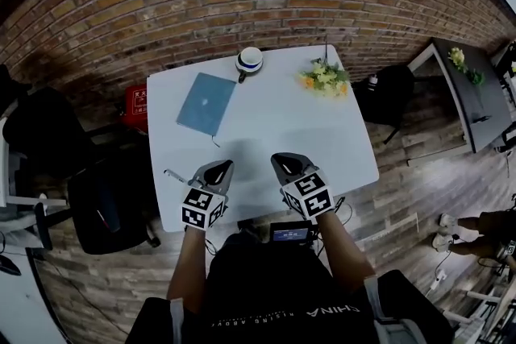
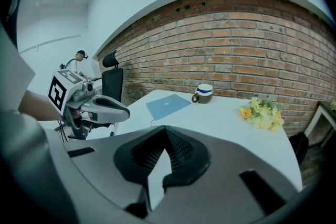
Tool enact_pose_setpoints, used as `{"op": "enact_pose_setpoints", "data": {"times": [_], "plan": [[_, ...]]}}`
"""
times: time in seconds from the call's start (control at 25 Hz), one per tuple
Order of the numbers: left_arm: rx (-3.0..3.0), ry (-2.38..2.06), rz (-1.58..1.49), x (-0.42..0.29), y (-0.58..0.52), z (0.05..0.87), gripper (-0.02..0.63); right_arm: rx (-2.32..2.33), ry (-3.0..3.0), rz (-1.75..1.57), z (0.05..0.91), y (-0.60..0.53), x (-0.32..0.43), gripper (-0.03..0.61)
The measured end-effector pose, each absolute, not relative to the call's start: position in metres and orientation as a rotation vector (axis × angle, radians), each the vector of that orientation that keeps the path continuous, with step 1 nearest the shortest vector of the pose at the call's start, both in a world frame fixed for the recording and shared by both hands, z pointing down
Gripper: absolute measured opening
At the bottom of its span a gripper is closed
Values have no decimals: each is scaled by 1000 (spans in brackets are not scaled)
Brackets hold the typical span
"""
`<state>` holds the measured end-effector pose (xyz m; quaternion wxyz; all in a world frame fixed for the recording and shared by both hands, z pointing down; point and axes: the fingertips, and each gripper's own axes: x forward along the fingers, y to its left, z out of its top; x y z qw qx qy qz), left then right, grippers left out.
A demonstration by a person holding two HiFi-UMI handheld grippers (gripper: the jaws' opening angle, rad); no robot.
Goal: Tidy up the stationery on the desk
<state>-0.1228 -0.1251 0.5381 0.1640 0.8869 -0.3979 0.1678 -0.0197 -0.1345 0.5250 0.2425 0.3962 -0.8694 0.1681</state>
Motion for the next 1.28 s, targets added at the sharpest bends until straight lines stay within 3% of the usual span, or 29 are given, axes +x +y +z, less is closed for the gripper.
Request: {"op": "enact_pose_setpoints", "data": {"times": [1.28], "plan": [[2458, -1240, 463, -102, -197, 535, 9, 905, -2456, 462, 523, -221, -23, 9]]}}
